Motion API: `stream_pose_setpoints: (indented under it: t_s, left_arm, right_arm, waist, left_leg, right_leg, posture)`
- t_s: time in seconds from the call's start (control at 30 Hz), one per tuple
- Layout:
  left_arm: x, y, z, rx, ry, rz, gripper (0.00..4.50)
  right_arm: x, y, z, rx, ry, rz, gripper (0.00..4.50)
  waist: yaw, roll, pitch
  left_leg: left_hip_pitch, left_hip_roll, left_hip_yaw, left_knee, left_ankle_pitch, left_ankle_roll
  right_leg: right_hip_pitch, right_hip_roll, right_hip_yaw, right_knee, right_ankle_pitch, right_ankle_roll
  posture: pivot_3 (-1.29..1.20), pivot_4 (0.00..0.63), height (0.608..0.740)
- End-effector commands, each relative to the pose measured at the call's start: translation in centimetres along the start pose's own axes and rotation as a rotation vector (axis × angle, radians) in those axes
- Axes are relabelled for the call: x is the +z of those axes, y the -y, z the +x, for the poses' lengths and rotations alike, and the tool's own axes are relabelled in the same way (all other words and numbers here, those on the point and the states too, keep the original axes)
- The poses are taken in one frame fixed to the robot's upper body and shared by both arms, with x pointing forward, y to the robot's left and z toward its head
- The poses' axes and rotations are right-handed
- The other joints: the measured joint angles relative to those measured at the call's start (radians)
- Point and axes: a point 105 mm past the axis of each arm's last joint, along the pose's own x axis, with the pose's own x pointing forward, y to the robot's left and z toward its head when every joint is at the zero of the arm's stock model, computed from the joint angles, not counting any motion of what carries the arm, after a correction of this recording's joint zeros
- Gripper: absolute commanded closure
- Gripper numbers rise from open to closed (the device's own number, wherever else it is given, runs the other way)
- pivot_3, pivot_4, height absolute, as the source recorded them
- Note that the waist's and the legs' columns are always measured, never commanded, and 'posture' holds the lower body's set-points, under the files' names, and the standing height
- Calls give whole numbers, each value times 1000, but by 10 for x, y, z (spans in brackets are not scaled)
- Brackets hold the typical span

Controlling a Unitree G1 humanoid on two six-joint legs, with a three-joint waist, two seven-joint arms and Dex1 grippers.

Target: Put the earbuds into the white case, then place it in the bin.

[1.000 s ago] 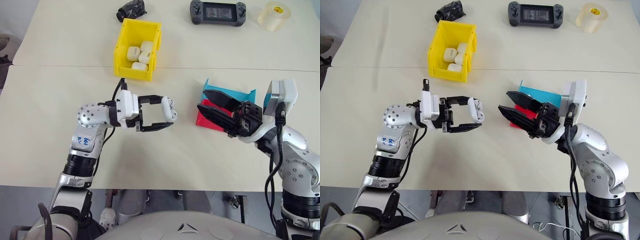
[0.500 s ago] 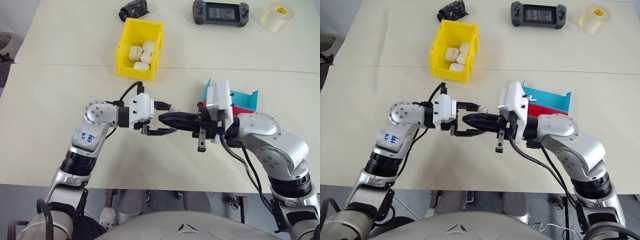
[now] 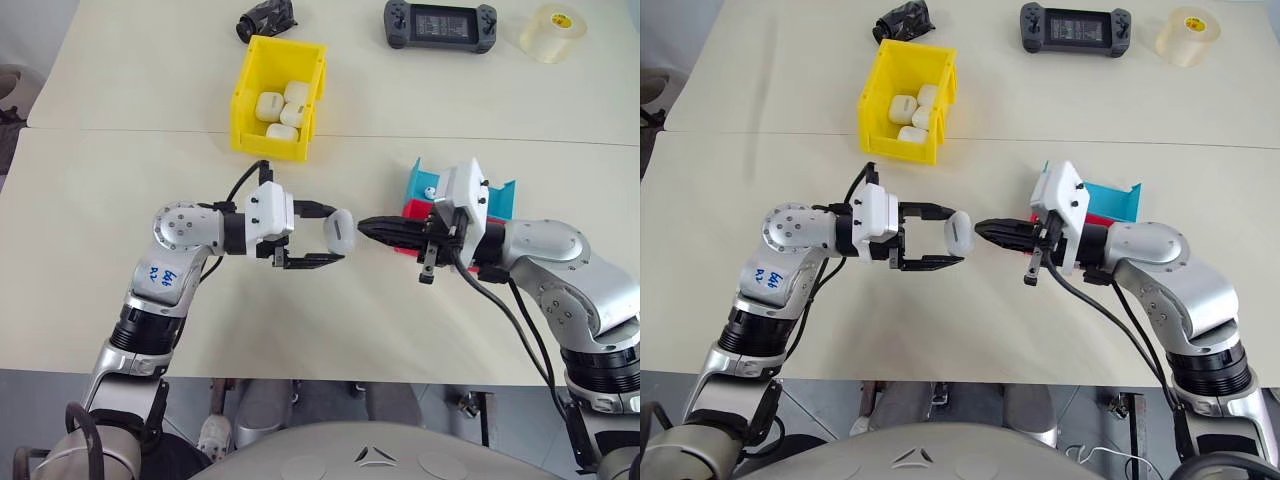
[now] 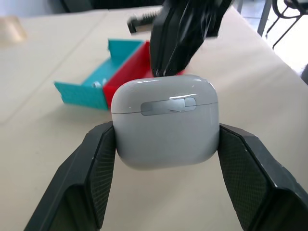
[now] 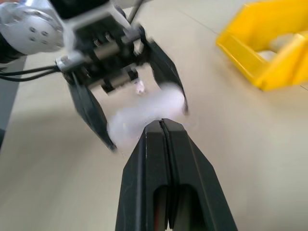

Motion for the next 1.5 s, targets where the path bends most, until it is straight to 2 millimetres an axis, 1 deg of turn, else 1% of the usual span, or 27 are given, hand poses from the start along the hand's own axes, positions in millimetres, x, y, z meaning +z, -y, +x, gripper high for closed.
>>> stream_pose_setpoints:
  t_s: [0.03, 0.07, 0.1, 0.13, 0.17, 0.2, 0.23, 0.3, 0.33, 0.4, 0.47, 0.53, 0.57, 0.7, 0.73, 0.77, 0.8, 0.87, 1.0, 1.03, 1.07, 1.17, 1.2, 1.27, 1.33, 1.4, 1.5]
  left_arm:
    - [16, -13, -7, 107, 84, -18, 1644]
    - [17, -18, -8, 145, 94, -28, 1644]
    - [20, -30, -11, 214, 112, -36, 1644]
    - [22, -38, -13, 261, 124, -43, 1644]
    - [23, -47, -14, 309, 131, -46, 1644]
    - [26, -60, -17, 374, 138, -32, 1644]
    - [26, -78, -21, 447, 122, -15, 1644]
    - [27, -106, -26, 558, 97, 15, 1644]
    - [27, -116, -28, 595, 87, 25, 1644]
    - [23, -144, -32, 686, 56, 22, 1644]
    - [19, -160, -33, 723, 33, 9, 1644]
    - [15, -170, -30, 731, 26, -17, 1644]
    - [13, -173, -29, 731, 20, -22, 1644]
    - [5, -182, -29, 758, -13, -63, 1644]
    - [5, -182, -28, 749, -10, -72, 1644]
    - [6, -182, -26, 738, -14, -63, 924]
    - [8, -180, -23, 708, -2, -53, 695]
    - [12, -176, -19, 671, 9, -35, 19]
    - [20, -163, -20, 571, 53, 1, 19]
    - [21, -156, -22, 537, 58, 5, 19]
    - [24, -144, -23, 469, 87, 7, 19]
    - [22, -107, -37, 320, 83, 40, 19]
    - [17, -95, -45, 288, 56, 38, 19]
    - [14, -68, -59, 200, 38, 25, 19]
    - [14, -53, -67, 169, 25, 47, 19]
    - [10, -32, -84, 144, 4, 57, 19]
    - [4, -20, -99, 191, -50, 53, 19]
  right_arm:
    - [12, 4, -14, -13, 96, -31, 4486]
    - [15, 5, -20, -22, 144, -20, 4486]
    - [16, 6, -29, -38, 195, 18, 4486]
    - [17, 6, -35, -47, 228, 45, 4130]
    - [18, 6, -41, -52, 252, 52, 3937]
    - [17, 8, -48, -80, 267, 66, 3664]
    - [17, 13, -55, -136, 280, 38, 3271]
    - [17, 18, -65, -205, 294, 20, 2665]
    - [18, 20, -67, -219, 298, 23, 2295]
    - [27, 22, -74, -257, 320, -3, 1574]
    - [34, 26, -79, -294, 338, -29, 878]
    - [36, 26, -82, -326, 334, -56, 228]
    - [36, 25, -83, -335, 333, -66, 23]
    - [37, 19, -84, -370, 350, -77, 23]
    - [37, 17, -84, -387, 360, -78, 23]
    - [37, 16, -84, -395, 365, -76, 0]
    - [36, 16, -83, -397, 366, -73, 0]
    - [35, 16, -81, -404, 374, -66, 0]
    - [34, 17, -76, -389, 376, -65, 0]
    - [34, 18, -75, -382, 376, -68, 0]
    - [34, 19, -74, -376, 375, -68, 0]
    - [29, 23, -72, -342, 346, -75, 0]
    - [26, 23, -71, -328, 331, -77, 0]
    - [22, 25, -71, -308, 308, -86, 0]
    - [19, 27, -72, -290, 289, -96, 0]
    - [9, 30, -74, -261, 234, -134, 0]
    - [0, 30, -80, -229, 194, -160, 0]
  waist:
    - [0, 0, 0]
    - [0, 0, 0]
    - [1, 0, 0]
    - [5, 0, 0]
    - [8, -1, 0]
    - [12, -1, 1]
    - [19, -1, 1]
    - [21, -3, 1]
    - [21, -3, 1]
    - [20, -3, 2]
    - [18, -3, 2]
    - [18, -3, 2]
    - [18, -3, 2]
    - [19, -4, 2]
    - [19, -4, 2]
    - [19, -5, 2]
    - [19, -5, 2]
    - [19, -5, 2]
    - [18, -5, 2]
    - [16, -5, 2]
    - [11, -4, 2]
    - [-6, -4, 2]
    - [-8, -4, 2]
    - [-13, -4, 2]
    - [-10, -4, 2]
    - [-5, -4, 2]
    - [-3, -4, 2]
  left_leg:
    - [0, 0, 0, 0, 0, 0]
    - [0, 0, 0, 0, 0, 0]
    - [0, 0, 0, 0, 0, 0]
    - [0, 0, 0, 0, 0, 0]
    - [0, 0, 0, 0, 0, 0]
    - [0, 0, 0, 0, 0, 0]
    - [0, 0, 0, 1, 0, 0]
    - [0, -1, 0, 2, 0, 0]
    - [0, -1, 1, 2, 0, 0]
    - [0, -2, 1, 1, 0, 0]
    - [0, -2, 1, 1, 0, 0]
    - [0, -2, 2, 0, 0, 0]
    - [0, -2, 2, 0, 0, 0]
    - [-1, -2, 2, 0, 0, 0]
    - [-1, -2, 1, 0, 0, 0]
    - [-2, -1, 1, 0, 0, 0]
    - [-2, -2, 1, 0, 0, 0]
    - [-2, -2, 1, 1, 0, 0]
    - [-2, -2, 1, 1, 0, 0]
    - [-2, -2, 1, 1, 0, 0]
    - [-2, -2, 1, 1, 0, 0]
    - [-1, -1, 2, 1, 0, 0]
    - [-1, 0, 1, 0, 0, 0]
    - [-1, 0, 1, 1, 1, -1]
    - [-1, 1, 1, 1, 1, -1]
    - [0, 0, 1, 2, 1, -1]
    - [1, 0, 0, 1, 1, 0]
  right_leg:
    - [0, 0, 0, 0, 0, 0]
    - [0, 0, 0, 0, 0, 0]
    - [0, 0, 0, 0, 0, 0]
    - [0, 0, 0, 0, 0, 0]
    - [0, 0, 0, 0, 0, 0]
    - [0, 0, 0, 0, 0, 0]
    - [0, 0, 0, 0, 0, 0]
    - [1, 1, -1, 1, 0, 1]
    - [1, 1, -1, 1, 1, 1]
    - [1, 1, -1, 1, 1, 1]
    - [0, 1, -3, 2, 1, 2]
    - [0, 1, -5, 2, 1, 2]
    - [0, 2, -7, 2, 1, 2]
    - [-1, 1, -12, 2, 1, 2]
    - [-1, 1, -13, 2, 1, 2]
    - [-1, 1, -13, 2, 1, 2]
    - [-1, 1, -13, 2, 1, 2]
    - [-1, 1, -13, 3, 2, 3]
    - [0, 1, -13, 2, 2, 3]
    - [0, 1, -13, 2, 2, 3]
    - [0, 1, -12, 3, 2, 3]
    - [-1, 1, -11, 2, 2, 3]
    - [0, 1, -11, 3, 2, 3]
    - [0, 1, -10, 3, 2, 3]
    - [0, 1, -2, 3, 1, 3]
    - [0, 0, -1, 1, 1, 2]
    - [1, -1, 0, 1, 1, 2]
  posture:
    - [0, 150, 740]
    - [0, 150, 740]
    - [0, 150, 740]
    - [0, 150, 740]
    - [0, 150, 740]
    - [0, 150, 740]
    - [0, 150, 740]
    - [0, 150, 740]
    - [0, 150, 740]
    - [0, 150, 740]
    - [0, 150, 740]
    - [0, 150, 740]
    - [0, 150, 740]
    - [0, 150, 740]
    - [0, 150, 740]
    - [0, 150, 740]
    - [0, 150, 740]
    - [0, 150, 740]
    - [0, 150, 740]
    - [0, 150, 740]
    - [0, 150, 740]
    - [0, 150, 740]
    - [0, 150, 740]
    - [0, 150, 740]
    - [0, 150, 740]
    - [0, 150, 740]
    - [0, 150, 740]
